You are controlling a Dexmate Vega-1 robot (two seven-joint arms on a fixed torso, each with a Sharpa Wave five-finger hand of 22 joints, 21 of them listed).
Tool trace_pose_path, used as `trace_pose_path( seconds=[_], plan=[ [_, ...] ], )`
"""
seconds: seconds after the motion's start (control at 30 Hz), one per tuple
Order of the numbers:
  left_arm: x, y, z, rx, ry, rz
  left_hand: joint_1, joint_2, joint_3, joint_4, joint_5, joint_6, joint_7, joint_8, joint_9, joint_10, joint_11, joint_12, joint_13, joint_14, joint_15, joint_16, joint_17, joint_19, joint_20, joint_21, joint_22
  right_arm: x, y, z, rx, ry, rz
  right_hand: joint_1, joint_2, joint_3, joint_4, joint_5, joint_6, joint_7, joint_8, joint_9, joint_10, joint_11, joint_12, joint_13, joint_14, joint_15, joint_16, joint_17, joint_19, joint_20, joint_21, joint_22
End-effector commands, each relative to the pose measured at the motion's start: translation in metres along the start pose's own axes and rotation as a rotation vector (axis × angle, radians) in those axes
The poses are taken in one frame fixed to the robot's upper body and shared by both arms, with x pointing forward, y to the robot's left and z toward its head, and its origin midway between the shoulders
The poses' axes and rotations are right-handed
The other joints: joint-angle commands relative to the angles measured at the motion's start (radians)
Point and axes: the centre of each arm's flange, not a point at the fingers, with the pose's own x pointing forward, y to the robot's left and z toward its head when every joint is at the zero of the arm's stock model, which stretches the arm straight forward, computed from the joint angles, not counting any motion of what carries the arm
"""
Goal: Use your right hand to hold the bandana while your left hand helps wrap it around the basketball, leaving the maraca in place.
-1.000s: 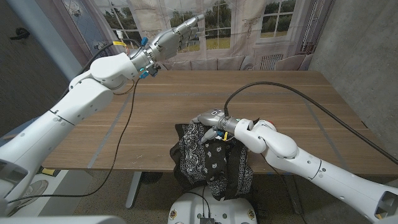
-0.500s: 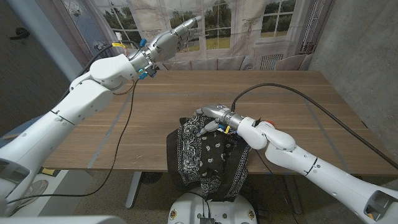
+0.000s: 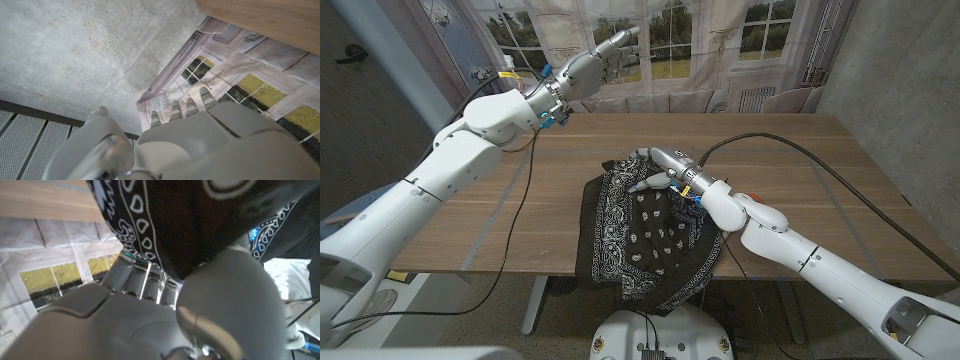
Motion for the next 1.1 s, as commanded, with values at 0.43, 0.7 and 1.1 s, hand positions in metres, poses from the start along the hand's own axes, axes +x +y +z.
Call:
trace_pose_path(
  seconds=[0.43,0.7,1.1],
  plan=[
    [0.002,-0.007,0.001,-0.001,-0.039,-0.02,-0.011,0.0,-0.007,-0.002,0.007,-0.011,-0.007,0.007,0.003,-0.008,0.003,0.01,0.0,-0.012,-0.001,0.008,0.0,-0.006,0.005,-0.001,0.001,0.048,-0.04,-0.005,-0.074,-0.101,-0.34,0.326,0.312,0.254,-0.02,-0.006,0.165,0.001,0.09,0.003,0.093,-0.082,0.012,0.029,0.158,-0.23,-0.028,0.015,-0.044,-0.035,0.035,-0.01],
    [-0.004,-0.012,0.004,0.003,-0.041,-0.001,-0.012,0.0,-0.008,-0.002,0.007,-0.013,-0.007,0.007,0.003,-0.006,0.006,0.012,0.0,-0.012,-0.001,0.009,0.0,-0.006,0.005,-0.002,0.001,0.073,-0.051,-0.006,-0.053,-0.113,-0.409,0.325,0.304,0.259,-0.022,-0.008,0.17,-0.002,0.097,0.002,0.087,-0.089,0.011,0.035,0.147,-0.23,-0.047,0.019,-0.063,-0.037,0.047,-0.017],
    [-0.013,-0.016,0.024,0.022,-0.119,0.022,-0.013,0.001,-0.01,-0.004,0.008,-0.01,-0.006,0.01,0.003,0.006,0.005,0.019,0.0,0.011,-0.004,0.018,-0.001,0.004,0.003,0.001,0.001,0.088,-0.064,0.003,-0.021,-0.17,-0.476,0.33,0.295,0.266,-0.029,-0.01,0.169,-0.002,0.103,0.0,0.075,-0.093,0.004,0.036,0.137,-0.233,-0.067,0.025,-0.085,-0.04,0.063,-0.027]
  ],
)
